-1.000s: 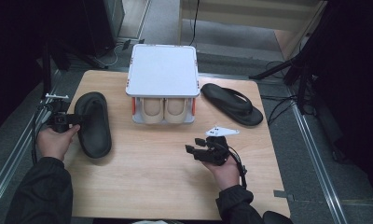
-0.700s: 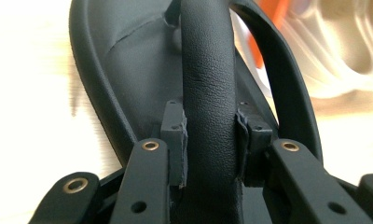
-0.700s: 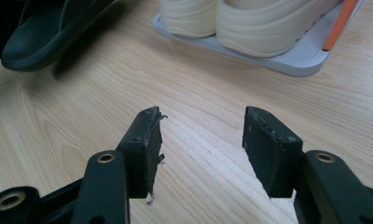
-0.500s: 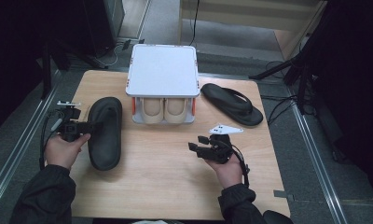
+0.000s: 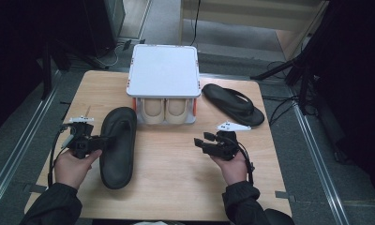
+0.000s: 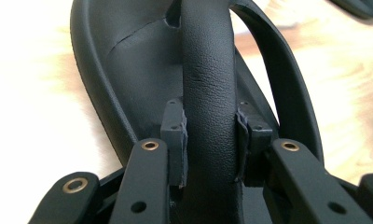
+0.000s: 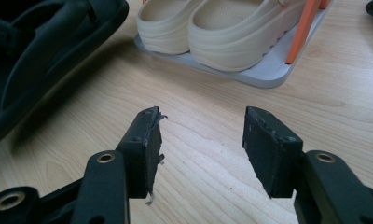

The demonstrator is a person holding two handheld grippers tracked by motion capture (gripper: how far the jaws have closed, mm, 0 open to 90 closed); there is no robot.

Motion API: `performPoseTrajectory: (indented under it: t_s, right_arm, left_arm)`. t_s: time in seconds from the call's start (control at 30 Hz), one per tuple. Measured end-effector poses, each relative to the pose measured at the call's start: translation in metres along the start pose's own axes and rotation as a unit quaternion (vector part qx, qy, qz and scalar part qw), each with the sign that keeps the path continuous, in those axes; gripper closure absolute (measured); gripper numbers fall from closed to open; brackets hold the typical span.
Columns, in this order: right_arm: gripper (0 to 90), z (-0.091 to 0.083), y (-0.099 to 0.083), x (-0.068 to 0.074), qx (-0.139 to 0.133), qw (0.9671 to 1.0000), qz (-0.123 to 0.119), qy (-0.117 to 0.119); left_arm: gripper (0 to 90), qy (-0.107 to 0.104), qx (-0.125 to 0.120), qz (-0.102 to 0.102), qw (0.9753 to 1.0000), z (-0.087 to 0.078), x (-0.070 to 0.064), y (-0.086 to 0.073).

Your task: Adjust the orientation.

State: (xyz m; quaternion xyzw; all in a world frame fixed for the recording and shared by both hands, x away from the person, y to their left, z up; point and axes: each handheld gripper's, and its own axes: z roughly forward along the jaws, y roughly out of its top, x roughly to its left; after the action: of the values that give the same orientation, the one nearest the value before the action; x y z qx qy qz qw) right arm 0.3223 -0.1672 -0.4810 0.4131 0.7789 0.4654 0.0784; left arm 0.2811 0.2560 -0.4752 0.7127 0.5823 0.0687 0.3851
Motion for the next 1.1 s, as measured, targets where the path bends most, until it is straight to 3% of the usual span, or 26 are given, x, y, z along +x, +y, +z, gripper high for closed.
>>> performPoseTrajectory:
  t_s: [0.53, 1.1]
  right_arm:
    - [47.3, 0.009, 0.01, -0.004, -0.002, 1.0, -0.007, 0.003]
    - [47.3, 0.012, 0.014, -0.005, 0.004, 0.9999, -0.011, 0.002]
  left_arm:
    - [69.0, -0.04, 0.021, 0.006, 0.9989, 0.012, -0.036, -0.029]
    - [68.1, -0.055, 0.048, 0.026, 0.997, 0.055, -0.057, -0.036]
